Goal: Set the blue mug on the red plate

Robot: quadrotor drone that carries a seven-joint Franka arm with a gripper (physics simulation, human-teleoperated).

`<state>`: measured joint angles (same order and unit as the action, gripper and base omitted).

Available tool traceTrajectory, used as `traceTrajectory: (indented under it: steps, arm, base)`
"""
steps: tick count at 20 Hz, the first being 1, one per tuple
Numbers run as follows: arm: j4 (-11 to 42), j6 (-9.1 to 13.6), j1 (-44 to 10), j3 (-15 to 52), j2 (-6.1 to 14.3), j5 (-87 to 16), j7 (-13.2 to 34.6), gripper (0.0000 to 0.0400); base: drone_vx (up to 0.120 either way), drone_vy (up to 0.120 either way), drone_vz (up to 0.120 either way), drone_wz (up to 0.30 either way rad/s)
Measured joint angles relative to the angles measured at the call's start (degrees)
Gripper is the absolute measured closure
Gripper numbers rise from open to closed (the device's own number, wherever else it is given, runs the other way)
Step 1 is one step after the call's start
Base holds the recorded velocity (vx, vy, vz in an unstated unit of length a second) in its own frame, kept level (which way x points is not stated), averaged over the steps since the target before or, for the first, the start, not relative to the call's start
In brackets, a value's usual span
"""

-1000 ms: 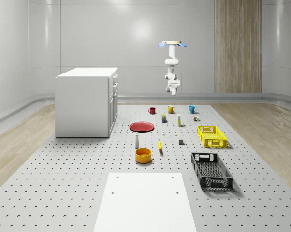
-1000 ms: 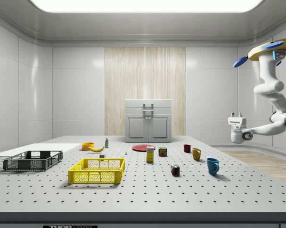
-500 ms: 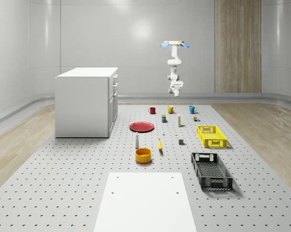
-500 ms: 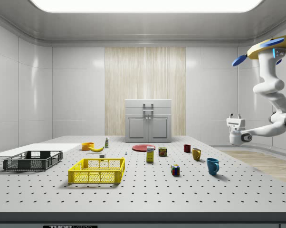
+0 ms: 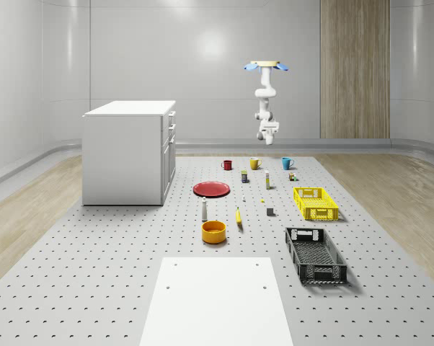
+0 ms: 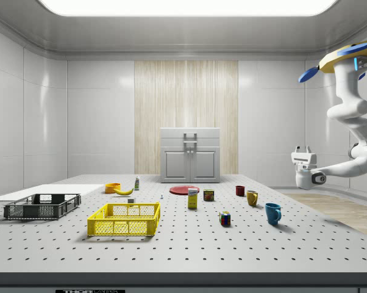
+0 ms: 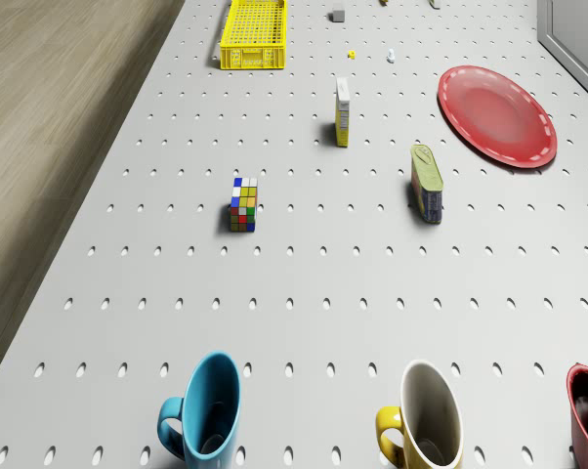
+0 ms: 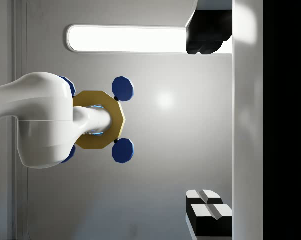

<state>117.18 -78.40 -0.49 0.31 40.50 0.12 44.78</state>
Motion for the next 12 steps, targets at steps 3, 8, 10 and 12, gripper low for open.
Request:
traceTrajectory:
  steps: [3, 8, 10, 12]
  arm:
    - [0.08, -0.12, -0.02, 0.04, 0.09, -0.04, 0.00, 0.0000]
    - [0.22, -0.34, -0.07, 0.15, 0.23, -0.17, 0.01, 0.0000]
    - [0.28, -0.42, -0.10, 0.22, 0.29, -0.27, 0.02, 0.0000]
    - [0.34, -0.51, -0.13, 0.32, 0.35, -0.40, 0.03, 0.0000]
  base:
    - [0.000, 0.120, 0.000, 0.000]
    - [0.000, 0.120, 0.000, 0.000]
    - [0.000, 0.120, 0.000, 0.000]
    - [0.000, 0.120, 0.000, 0.000]
